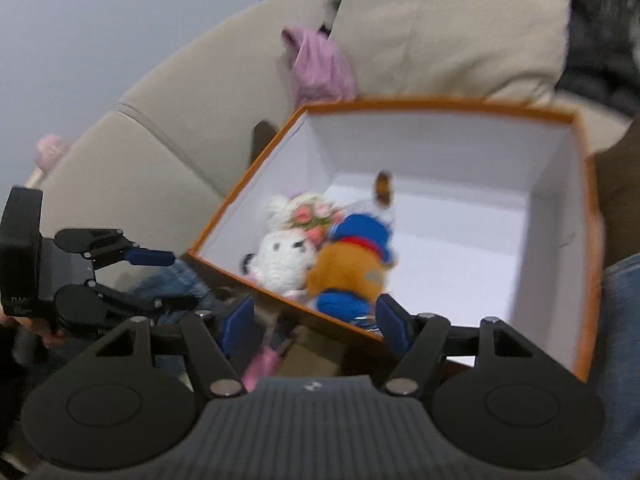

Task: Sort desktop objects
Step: 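Grasp the dark perfume box with the left gripper and lift it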

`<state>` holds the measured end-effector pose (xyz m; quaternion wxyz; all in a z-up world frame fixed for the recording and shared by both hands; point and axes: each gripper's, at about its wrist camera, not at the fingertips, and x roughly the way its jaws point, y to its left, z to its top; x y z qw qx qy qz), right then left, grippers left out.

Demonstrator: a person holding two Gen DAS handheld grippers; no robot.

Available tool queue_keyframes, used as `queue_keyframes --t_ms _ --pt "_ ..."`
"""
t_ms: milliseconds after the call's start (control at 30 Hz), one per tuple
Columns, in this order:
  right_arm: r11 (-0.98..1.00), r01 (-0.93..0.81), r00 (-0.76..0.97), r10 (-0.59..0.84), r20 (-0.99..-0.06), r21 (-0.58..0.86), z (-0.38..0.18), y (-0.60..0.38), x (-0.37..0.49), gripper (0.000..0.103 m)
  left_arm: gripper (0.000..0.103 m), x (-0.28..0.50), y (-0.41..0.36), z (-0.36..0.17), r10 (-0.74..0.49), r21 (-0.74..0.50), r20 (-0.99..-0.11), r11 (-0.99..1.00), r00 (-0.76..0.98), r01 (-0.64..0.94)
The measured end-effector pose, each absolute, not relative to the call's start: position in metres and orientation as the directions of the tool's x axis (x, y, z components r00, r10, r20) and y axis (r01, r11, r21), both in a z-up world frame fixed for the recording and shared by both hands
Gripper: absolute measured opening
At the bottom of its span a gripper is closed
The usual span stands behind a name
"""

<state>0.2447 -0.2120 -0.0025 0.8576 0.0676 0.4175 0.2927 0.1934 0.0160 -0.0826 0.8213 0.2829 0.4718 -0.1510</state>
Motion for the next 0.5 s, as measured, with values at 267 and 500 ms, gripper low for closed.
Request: queue_keyframes --t_ms 267,500 --pt "0.808 -0.468 0.499 0.575 -0.648 0.358 0.002 -0.217 0.235 0.07 0.072 0.203 0.008 -0.113 -0.016 0.358 -0.873 0.656 0.487 0.665" --pt "0.809 -0.448 0.491 0.579 -0.651 0.381 -0.001 -0.218 0.244 0.071 0.072 0.214 0.017 -0.143 0.042 0.376 -0.905 0.545 0.423 0.749"
